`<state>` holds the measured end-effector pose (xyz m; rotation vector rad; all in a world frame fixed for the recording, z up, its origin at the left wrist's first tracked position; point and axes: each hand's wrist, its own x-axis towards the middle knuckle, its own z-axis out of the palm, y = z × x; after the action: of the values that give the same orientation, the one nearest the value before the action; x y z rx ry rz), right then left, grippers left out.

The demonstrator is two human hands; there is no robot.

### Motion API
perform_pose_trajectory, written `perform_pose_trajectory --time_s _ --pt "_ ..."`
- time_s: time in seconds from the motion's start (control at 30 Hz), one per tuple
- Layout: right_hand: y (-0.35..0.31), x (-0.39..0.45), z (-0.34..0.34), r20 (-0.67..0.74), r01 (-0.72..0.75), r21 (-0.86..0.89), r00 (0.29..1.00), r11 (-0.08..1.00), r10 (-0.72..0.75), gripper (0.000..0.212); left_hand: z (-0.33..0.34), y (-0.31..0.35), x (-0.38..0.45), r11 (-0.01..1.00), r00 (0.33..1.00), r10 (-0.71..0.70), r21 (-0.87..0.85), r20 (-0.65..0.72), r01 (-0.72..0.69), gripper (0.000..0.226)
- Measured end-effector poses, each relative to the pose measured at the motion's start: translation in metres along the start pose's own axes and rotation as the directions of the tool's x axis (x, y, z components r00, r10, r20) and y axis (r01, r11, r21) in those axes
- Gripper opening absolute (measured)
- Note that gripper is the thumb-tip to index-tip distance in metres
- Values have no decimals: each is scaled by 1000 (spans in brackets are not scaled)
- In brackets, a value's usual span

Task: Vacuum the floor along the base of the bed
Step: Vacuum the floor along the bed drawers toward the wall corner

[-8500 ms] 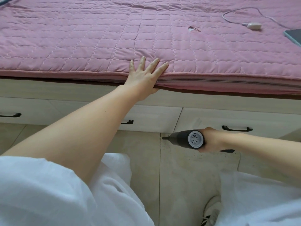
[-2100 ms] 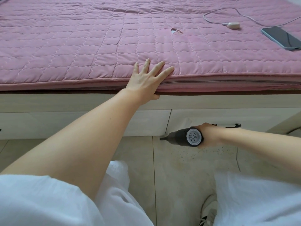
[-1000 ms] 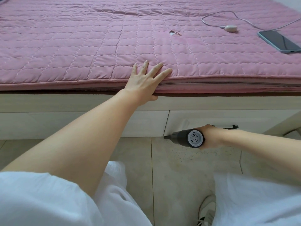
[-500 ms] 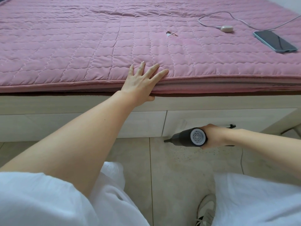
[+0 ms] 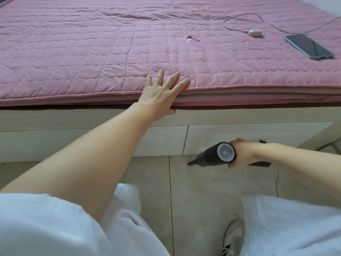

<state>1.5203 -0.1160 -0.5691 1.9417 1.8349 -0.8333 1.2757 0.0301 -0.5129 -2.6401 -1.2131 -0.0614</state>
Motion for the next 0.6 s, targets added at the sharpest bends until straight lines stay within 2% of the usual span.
perform_pose_trajectory --time_s 0.6 --pt "14 -13 3 22 -24 26 999 999 23 37 -3 24 13 1000 1000 23 -1 5 -23 106"
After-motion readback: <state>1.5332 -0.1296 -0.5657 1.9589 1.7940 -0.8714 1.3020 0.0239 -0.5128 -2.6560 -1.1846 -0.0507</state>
